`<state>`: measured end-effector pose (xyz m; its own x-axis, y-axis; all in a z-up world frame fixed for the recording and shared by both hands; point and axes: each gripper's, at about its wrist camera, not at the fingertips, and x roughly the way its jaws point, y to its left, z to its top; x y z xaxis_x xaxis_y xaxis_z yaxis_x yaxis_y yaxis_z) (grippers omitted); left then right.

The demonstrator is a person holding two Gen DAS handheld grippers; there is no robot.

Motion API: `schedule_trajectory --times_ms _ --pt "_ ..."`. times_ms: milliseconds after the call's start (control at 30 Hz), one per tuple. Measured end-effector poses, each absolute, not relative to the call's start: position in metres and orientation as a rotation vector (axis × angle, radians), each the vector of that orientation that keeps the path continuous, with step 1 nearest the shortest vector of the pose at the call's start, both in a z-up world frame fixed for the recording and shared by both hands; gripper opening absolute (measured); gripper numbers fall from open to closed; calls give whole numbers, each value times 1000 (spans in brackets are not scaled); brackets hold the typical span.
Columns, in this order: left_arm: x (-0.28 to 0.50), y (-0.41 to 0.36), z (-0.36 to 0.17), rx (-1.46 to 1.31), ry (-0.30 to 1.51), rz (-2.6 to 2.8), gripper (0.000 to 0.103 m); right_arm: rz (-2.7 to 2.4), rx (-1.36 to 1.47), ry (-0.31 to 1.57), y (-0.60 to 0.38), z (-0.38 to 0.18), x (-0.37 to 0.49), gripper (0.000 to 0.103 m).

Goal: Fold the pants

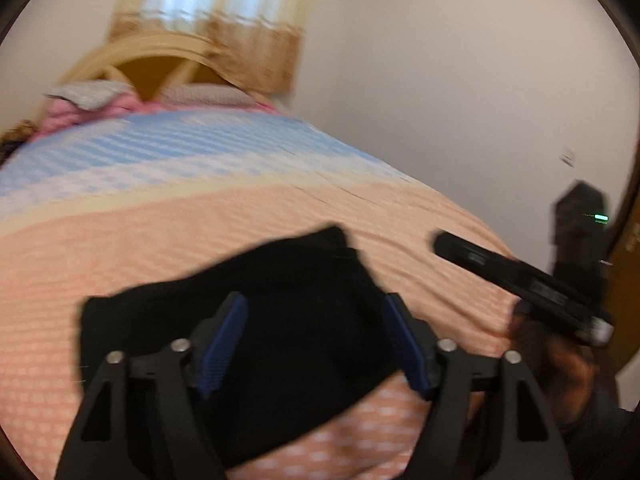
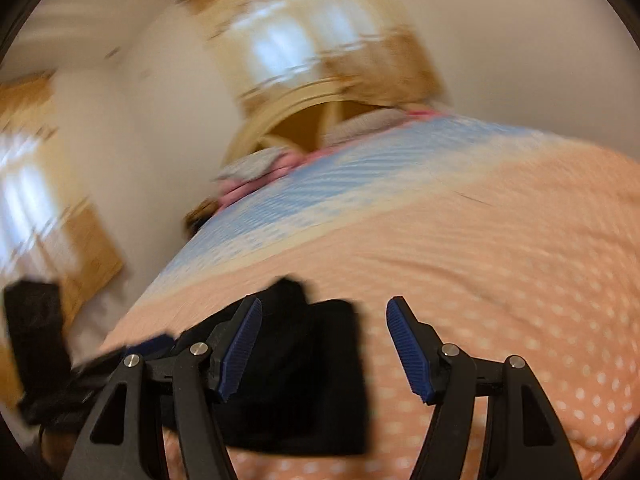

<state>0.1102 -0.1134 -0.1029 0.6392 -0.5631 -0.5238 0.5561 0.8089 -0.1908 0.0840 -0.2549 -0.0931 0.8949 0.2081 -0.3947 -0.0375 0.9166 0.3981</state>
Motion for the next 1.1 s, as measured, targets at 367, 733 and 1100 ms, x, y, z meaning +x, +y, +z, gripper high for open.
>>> schedule_trajectory --times_ms 367,733,1100 --pt "136 -47 -144 -104 688 -428 75 136 153 676 -201 -120 102 13" --pt "133 -40 -163 -42 717 -333 96 66 177 780 -236 -146 93 2" --pt "127 -49 -168 -23 732 -344 96 143 193 614 -228 -97 124 75"
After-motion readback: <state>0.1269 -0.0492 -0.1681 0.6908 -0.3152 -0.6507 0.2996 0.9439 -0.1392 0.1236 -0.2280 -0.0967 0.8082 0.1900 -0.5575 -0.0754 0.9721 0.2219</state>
